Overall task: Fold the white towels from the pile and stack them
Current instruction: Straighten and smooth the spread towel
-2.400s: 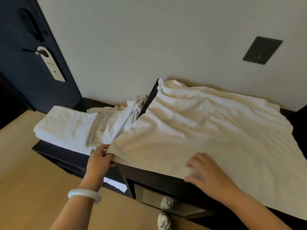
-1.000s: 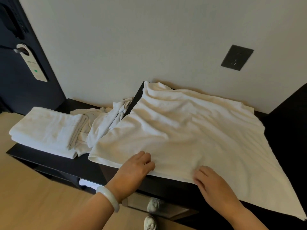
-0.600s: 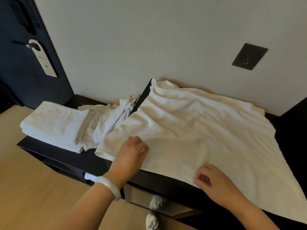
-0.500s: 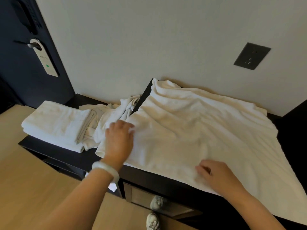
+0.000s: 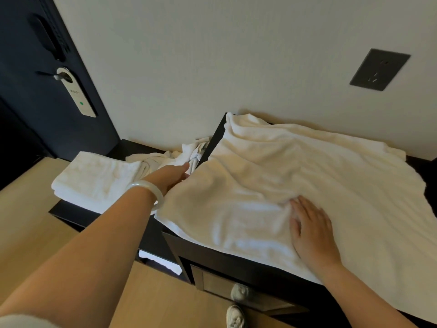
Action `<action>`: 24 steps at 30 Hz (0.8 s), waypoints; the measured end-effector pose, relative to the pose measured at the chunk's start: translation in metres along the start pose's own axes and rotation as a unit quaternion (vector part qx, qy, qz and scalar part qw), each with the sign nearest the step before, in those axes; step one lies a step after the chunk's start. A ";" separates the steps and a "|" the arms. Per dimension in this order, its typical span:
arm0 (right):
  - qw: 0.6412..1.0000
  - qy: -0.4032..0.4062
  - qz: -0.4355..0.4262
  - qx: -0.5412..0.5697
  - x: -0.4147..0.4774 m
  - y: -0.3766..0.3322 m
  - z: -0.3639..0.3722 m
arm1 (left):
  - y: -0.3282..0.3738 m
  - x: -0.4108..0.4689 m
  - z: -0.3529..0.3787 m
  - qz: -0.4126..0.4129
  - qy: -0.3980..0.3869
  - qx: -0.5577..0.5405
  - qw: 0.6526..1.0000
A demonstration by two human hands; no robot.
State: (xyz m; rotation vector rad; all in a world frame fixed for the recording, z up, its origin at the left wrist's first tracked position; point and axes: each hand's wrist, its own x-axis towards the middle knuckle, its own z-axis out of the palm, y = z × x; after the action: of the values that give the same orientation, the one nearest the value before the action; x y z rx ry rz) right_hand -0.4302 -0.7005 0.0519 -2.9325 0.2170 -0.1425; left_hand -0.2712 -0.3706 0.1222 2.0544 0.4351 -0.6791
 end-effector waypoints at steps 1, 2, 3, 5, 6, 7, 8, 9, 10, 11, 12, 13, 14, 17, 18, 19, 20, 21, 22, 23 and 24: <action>1.000 -0.007 0.001 -0.003 0.000 0.000 -0.001 | 0.001 0.004 -0.001 -0.005 0.001 -0.005 1.000; 1.000 -0.012 0.003 -0.005 0.000 0.000 -0.002 | 0.001 0.006 -0.001 -0.008 -0.001 0.012 1.000; 1.000 -0.016 0.004 -0.005 0.000 0.000 -0.003 | 0.000 0.006 -0.002 -0.011 -0.016 0.025 0.999; 1.000 -0.020 0.006 -0.004 0.000 0.000 -0.004 | -0.002 0.007 -0.002 -0.018 -0.109 -0.037 0.993; 1.000 -0.018 0.007 -0.004 0.000 -0.001 -0.004 | -0.003 0.009 0.000 0.008 -0.134 -0.093 0.986; 1.000 -0.017 0.009 -0.005 -0.001 -0.001 -0.004 | -0.004 0.013 0.002 0.050 -0.139 -0.142 0.979; 1.000 -0.015 0.010 -0.006 -0.001 -0.001 -0.005 | -0.005 0.016 0.004 0.094 -0.127 -0.161 0.974; 1.000 -0.015 0.011 -0.008 -0.001 -0.002 -0.005 | -0.005 0.017 0.006 0.130 -0.113 -0.159 0.972; 1.000 -0.014 0.011 -0.011 0.000 -0.002 -0.005 | -0.004 0.016 0.007 0.155 -0.104 -0.141 0.972; 1.000 -0.014 0.012 -0.014 0.000 -0.002 -0.005 | -0.003 0.015 0.008 0.170 -0.105 -0.120 0.972; 1.000 -0.014 0.014 -0.016 -0.001 -0.003 -0.006 | -0.002 0.013 0.009 0.177 -0.114 -0.095 0.973; 1.000 -0.012 0.017 -0.015 -0.001 -0.004 -0.006 | -0.002 0.013 0.010 0.177 -0.129 -0.073 0.973; 1.000 -0.010 0.018 -0.013 -0.001 -0.004 -0.006 | -0.001 0.011 0.012 0.175 -0.139 -0.036 0.974; 1.000 -0.013 0.020 -0.006 -0.001 -0.004 -0.005 | 0.005 0.008 0.021 0.203 -0.070 0.150 0.965; 1.000 -0.013 0.021 -0.003 0.000 -0.003 -0.005 | 0.008 0.007 0.025 0.215 -0.045 0.194 0.956; 1.000 -0.013 0.020 -0.002 0.000 -0.003 -0.005 | 0.010 0.005 0.028 0.222 -0.034 0.230 0.947; 1.000 -0.013 0.020 -0.002 0.000 -0.003 -0.004 | 0.013 0.002 0.031 0.226 -0.028 0.272 0.935; 1.000 -0.011 0.019 0.000 0.000 -0.002 -0.004 | 0.015 0.000 0.035 0.231 -0.019 0.316 0.920; 1.000 -0.010 0.019 0.002 0.000 -0.002 -0.004 | 0.017 -0.002 0.038 0.233 -0.013 0.355 0.905; 1.000 -0.010 0.018 0.003 0.000 -0.002 -0.004 | 0.018 -0.003 0.040 0.239 -0.011 0.379 0.894; 1.000 -0.011 0.019 0.003 0.000 -0.001 -0.004 | 0.020 -0.003 0.039 0.244 -0.012 0.389 0.888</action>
State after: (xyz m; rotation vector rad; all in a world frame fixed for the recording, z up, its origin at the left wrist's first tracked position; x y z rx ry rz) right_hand -0.4309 -0.6997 0.0559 -2.9202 0.2683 -0.1039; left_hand -0.2749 -0.4143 0.1197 2.7436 -0.4583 -0.6121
